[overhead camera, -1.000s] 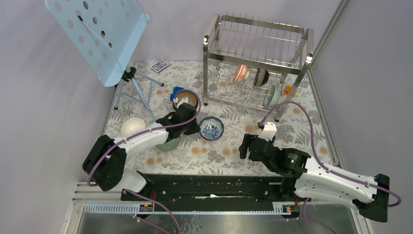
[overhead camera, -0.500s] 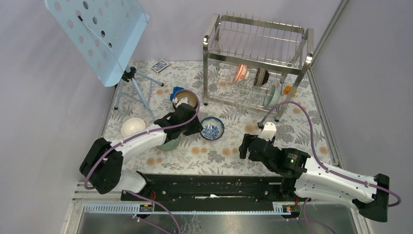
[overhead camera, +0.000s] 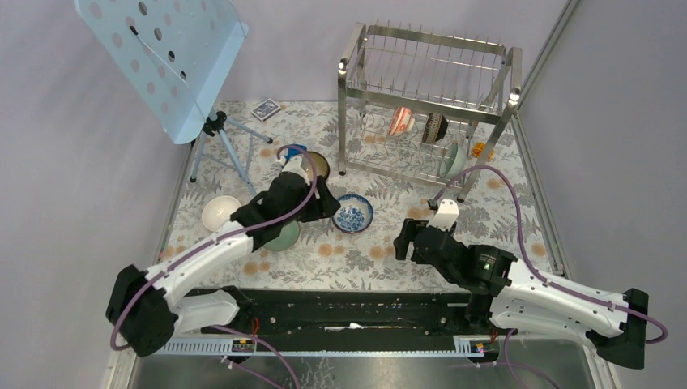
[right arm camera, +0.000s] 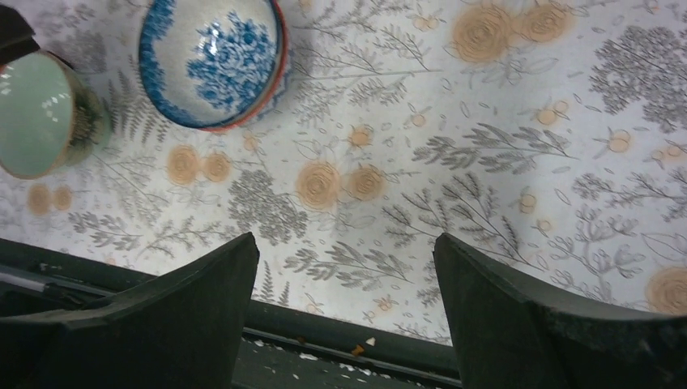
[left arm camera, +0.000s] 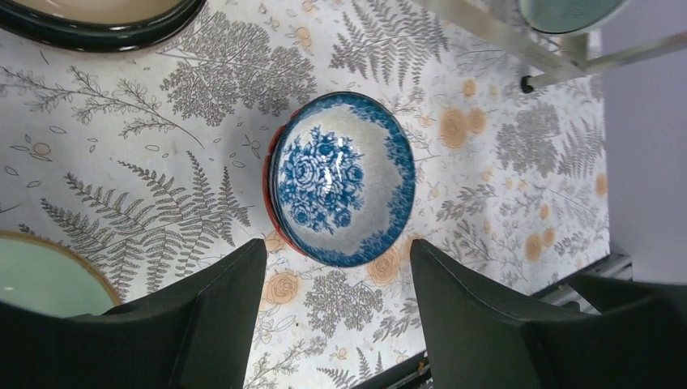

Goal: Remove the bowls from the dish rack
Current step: Place the bowl with the bowl, then pick up the bowl from the dish rack.

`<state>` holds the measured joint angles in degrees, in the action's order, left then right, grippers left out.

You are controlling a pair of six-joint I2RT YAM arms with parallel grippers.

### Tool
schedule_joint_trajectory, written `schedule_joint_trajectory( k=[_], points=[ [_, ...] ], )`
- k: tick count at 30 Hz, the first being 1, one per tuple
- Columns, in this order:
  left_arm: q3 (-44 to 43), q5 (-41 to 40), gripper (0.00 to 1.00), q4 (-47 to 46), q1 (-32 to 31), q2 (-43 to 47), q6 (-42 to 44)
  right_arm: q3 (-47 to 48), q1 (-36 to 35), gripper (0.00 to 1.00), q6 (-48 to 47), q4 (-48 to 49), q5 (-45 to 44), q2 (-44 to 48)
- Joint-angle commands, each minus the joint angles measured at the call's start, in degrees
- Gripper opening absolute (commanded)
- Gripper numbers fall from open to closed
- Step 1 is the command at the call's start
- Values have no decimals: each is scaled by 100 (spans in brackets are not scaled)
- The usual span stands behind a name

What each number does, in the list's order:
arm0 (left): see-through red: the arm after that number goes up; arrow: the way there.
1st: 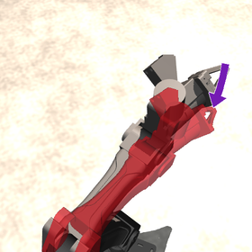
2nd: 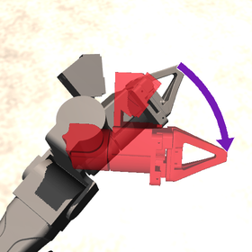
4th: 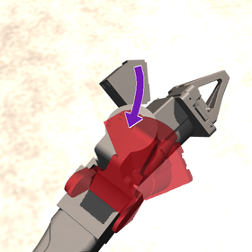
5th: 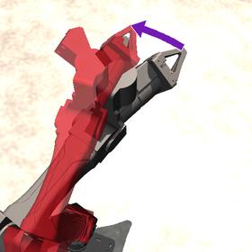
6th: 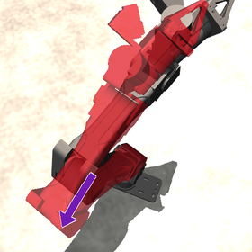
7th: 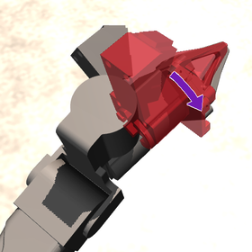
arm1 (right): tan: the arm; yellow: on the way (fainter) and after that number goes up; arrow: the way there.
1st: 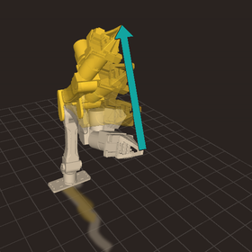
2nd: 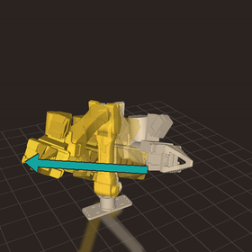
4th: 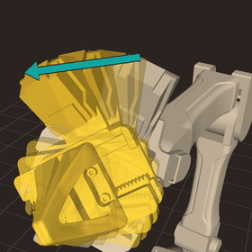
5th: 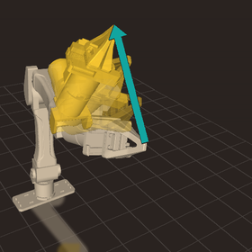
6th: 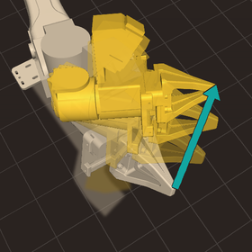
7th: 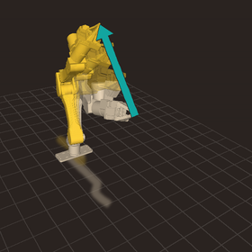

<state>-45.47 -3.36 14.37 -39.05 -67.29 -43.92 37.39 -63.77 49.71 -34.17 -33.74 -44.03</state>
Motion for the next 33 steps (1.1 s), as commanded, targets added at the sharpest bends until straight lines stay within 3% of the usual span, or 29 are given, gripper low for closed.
schedule_joint_trajectory(
  k=[1, 7, 15, 21, 26, 33],
  points=[
    [234, 137, 71, -84, 13, 822, 470, -87, 137, 88, -146, 1076, 312, -93],
    [494, 107, 74, 23, 11, 1667, 788, -48, 799, 90, -237, 1519, 303, -98],
    [659, 308, 74, -486, 11, 1889, 807, 137, 2646, 88, -413, 514, -11, -113],
    [512, 1000, 77, -1388, 14, 1488, 658, -56, 3151, 87, 43, 50, -780, 339],
    [419, 1390, 86, -2533, -87, 871, 525, -443, 3482, 86, 370, 118, -1142, 487],
    [91, 823, 92, -4305, -815, -361, 891, -587, 3912, 85, 319, 498, -1077, 759]
  ],
)
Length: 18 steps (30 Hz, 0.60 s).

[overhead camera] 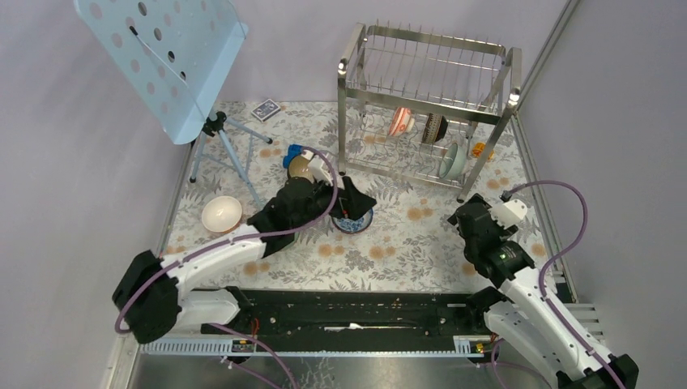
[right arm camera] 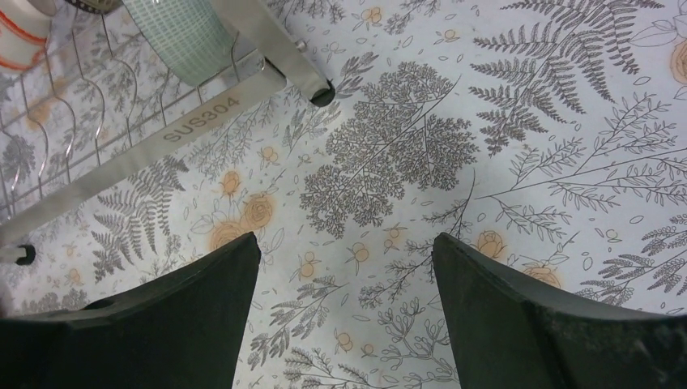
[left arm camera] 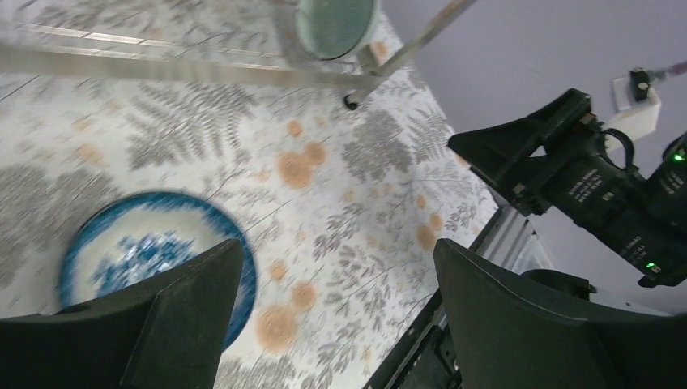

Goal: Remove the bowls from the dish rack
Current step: Pick up the bowl from the dish rack.

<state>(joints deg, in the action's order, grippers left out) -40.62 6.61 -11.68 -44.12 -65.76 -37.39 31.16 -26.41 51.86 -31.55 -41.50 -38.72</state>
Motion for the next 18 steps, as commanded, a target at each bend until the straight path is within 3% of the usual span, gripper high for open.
schedule_joint_trajectory(
  k=[1, 7, 14, 18],
  points=[
    [-452, -151, 92, -2025, -353, -757, 247, 89, 180, 85, 28, 238, -248, 298],
    [-1187, 130, 93, -3329, -564, -2439, 501, 288, 178, 85, -511, 33, 578, 581],
    [-1993, 298, 86, -5140, -735, -4138, 827, 180, 174, 84, -580, -367, 1557, 1179],
    [-2735, 275, 85, -5243, -747, -4886, 966, 44, 174, 82, -609, -343, 1827, 1644]
  ],
)
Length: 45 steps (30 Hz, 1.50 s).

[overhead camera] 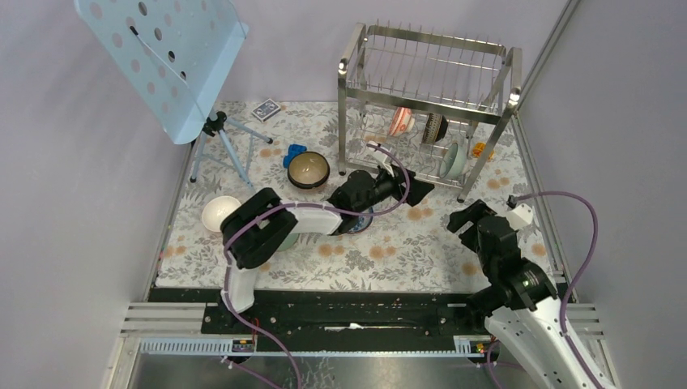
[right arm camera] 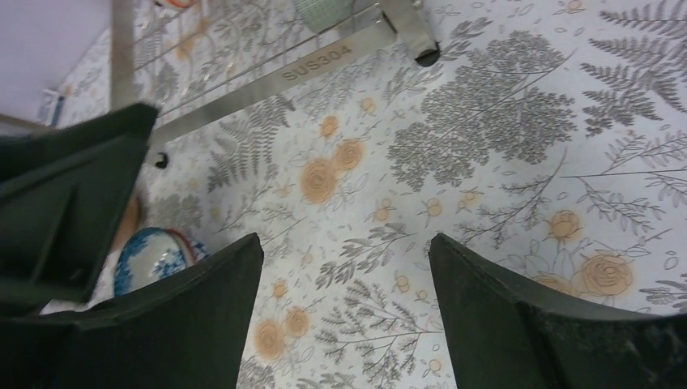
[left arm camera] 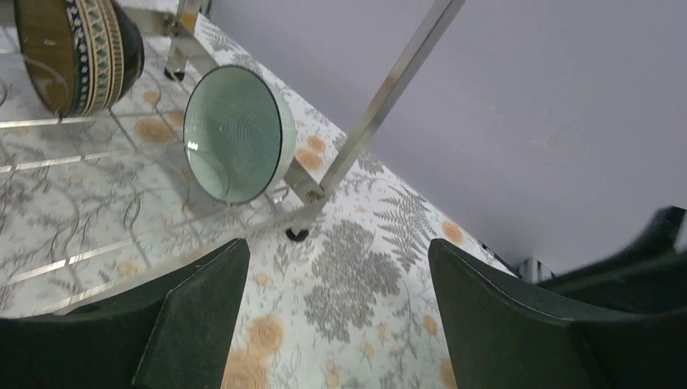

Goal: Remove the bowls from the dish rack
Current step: Pick up the bowl from the dish rack.

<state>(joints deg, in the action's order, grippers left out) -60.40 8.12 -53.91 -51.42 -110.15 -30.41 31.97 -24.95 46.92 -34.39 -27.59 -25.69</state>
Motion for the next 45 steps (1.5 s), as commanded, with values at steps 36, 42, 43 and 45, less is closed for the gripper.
schedule_joint_trajectory(
  k=[36, 42, 43, 45],
  points=[
    [-4777, 555, 58, 889, -3, -3538, 83, 610, 25, 80, 292, -884, 634, 1612],
    [-4905, 673, 42, 842, 52, -3656, 19, 507, 25, 80, 309, -888, 615, 1796],
    [-4963, 715, 41, 872, 55, -3685, 13, 504, 30, 80, 305, -885, 614, 1797],
    [-5084, 764, 41, 925, 58, -3755, -6, 505, 28, 80, 284, -885, 618, 1780]
  ],
)
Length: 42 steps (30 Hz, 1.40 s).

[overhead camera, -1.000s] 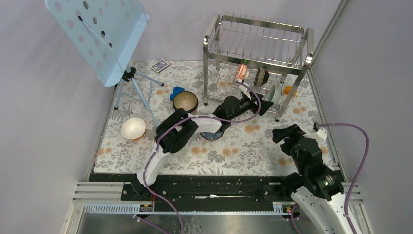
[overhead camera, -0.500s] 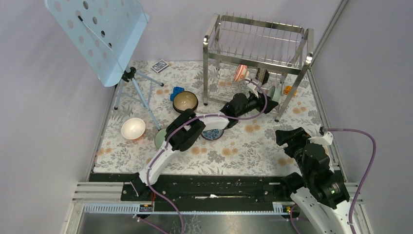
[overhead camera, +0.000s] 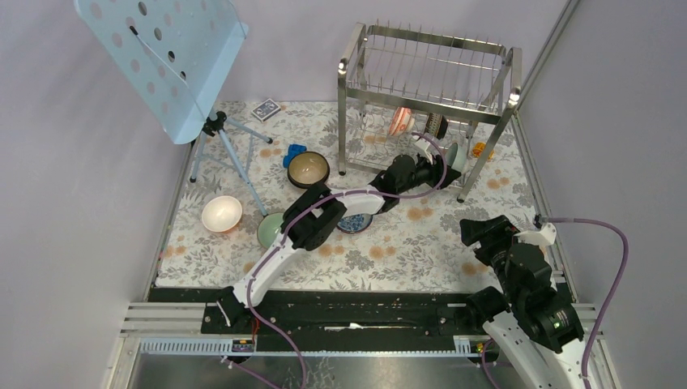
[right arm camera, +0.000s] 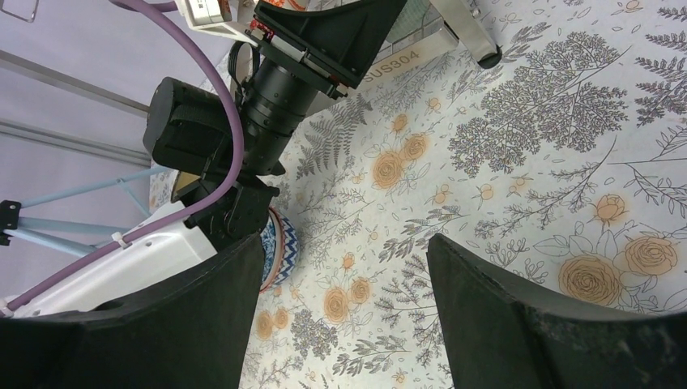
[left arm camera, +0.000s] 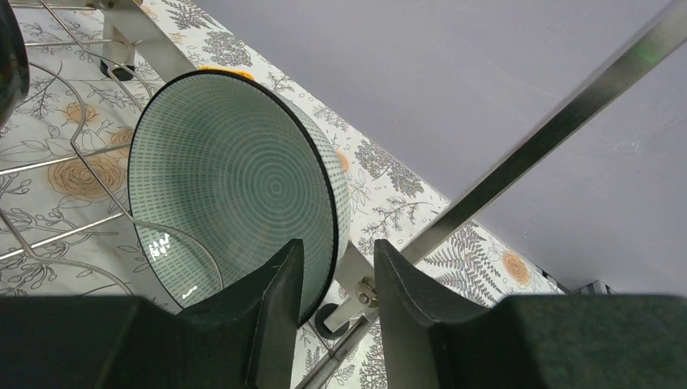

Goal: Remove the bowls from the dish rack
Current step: Pick up the bowl from the dish rack.

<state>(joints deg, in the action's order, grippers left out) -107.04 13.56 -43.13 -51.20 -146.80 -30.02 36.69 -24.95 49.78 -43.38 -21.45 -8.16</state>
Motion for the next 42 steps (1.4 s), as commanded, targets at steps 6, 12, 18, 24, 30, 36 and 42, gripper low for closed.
schedule_joint_trajectory(
  k=[6, 12, 18, 24, 30, 36, 42],
  points=[
    [-624, 252, 37, -129, 32, -267, -108, 10, 25, 80, -21, 13, 19, 22],
    [-596, 372, 25, -314, 32, -260, -213, -30, 25, 80, -90, 73, 53, 2],
    [-672, 376, 16, -283, 36, -296, -131, -44, 25, 79, -125, 90, 82, 16],
    [-577, 371, 0, -409, 64, -236, -222, -54, 30, 80, -166, 128, 100, 10],
    [-367, 314, 0, -930, 195, -7, -536, -55, 26, 80, -170, 130, 124, 32],
    [-243, 309, 0, -1379, 312, 193, -925, -72, 25, 79, -181, 145, 118, 94],
    [-164, 344, 0, -1758, 369, 276, -1341, -80, 27, 80, -180, 147, 137, 134]
  ],
)
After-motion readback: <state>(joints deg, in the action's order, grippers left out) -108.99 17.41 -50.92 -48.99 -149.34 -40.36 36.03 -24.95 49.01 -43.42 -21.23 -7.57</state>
